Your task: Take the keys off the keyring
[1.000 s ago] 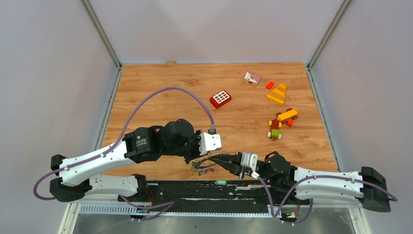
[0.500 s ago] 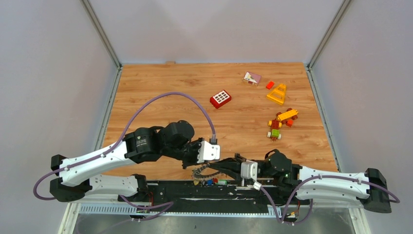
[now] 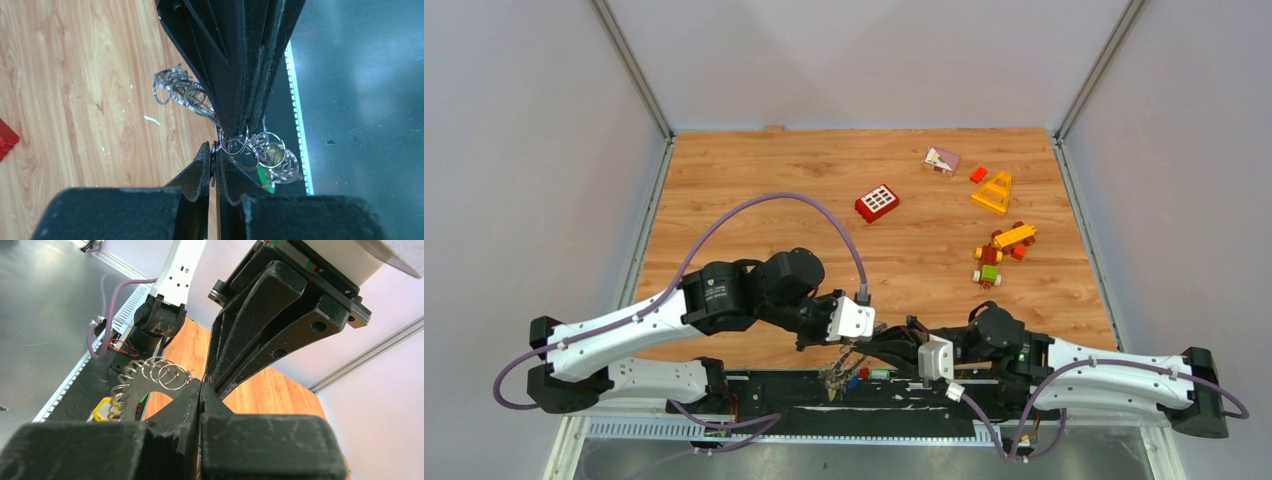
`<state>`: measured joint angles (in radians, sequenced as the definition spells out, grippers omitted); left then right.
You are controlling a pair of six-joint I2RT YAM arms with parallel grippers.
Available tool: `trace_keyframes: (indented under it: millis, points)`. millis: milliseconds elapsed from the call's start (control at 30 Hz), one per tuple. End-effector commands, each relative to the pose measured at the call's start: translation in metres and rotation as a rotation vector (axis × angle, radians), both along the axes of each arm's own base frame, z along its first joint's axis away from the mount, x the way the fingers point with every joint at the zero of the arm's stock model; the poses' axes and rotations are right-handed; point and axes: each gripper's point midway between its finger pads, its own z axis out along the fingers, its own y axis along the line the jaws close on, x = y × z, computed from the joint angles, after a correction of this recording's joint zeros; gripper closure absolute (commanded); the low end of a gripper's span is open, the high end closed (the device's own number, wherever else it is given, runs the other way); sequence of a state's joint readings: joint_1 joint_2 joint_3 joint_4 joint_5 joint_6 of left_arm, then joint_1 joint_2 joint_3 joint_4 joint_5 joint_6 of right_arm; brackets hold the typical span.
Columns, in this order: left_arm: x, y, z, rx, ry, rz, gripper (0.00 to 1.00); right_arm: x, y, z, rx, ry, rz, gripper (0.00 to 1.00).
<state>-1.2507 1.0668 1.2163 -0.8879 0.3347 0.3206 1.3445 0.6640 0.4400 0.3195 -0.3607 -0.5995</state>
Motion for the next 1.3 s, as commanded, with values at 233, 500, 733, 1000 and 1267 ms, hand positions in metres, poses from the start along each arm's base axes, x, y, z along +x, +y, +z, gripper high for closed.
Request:
trace_keyframes:
  millis: [233, 500, 733, 1000, 1267]
  points:
    - [0.020, -0.007, 0.036, -0.203, -0.090, 0.122, 1.00, -0.011, -0.037, 0.077, 0.298, -0.028, 0.016, 1.00]
    - [0.027, 0.000, 0.046, -0.231, -0.120, 0.169, 1.00, -0.007, -0.040, 0.068, 0.300, 0.016, -0.009, 1.00]
    - [0.031, 0.002, 0.051, -0.236, -0.134, 0.188, 1.00, 0.000, -0.040, 0.061, 0.289, 0.043, -0.043, 1.00]
    - [0.046, 0.010, 0.068, -0.249, -0.202, 0.259, 1.00, 0.011, -0.034, 0.036, 0.213, 0.084, -0.099, 0.85]
    - [0.050, 0.013, 0.068, -0.220, -0.220, 0.277, 1.00, 0.016, -0.031, 0.031, 0.206, 0.128, -0.122, 0.64]
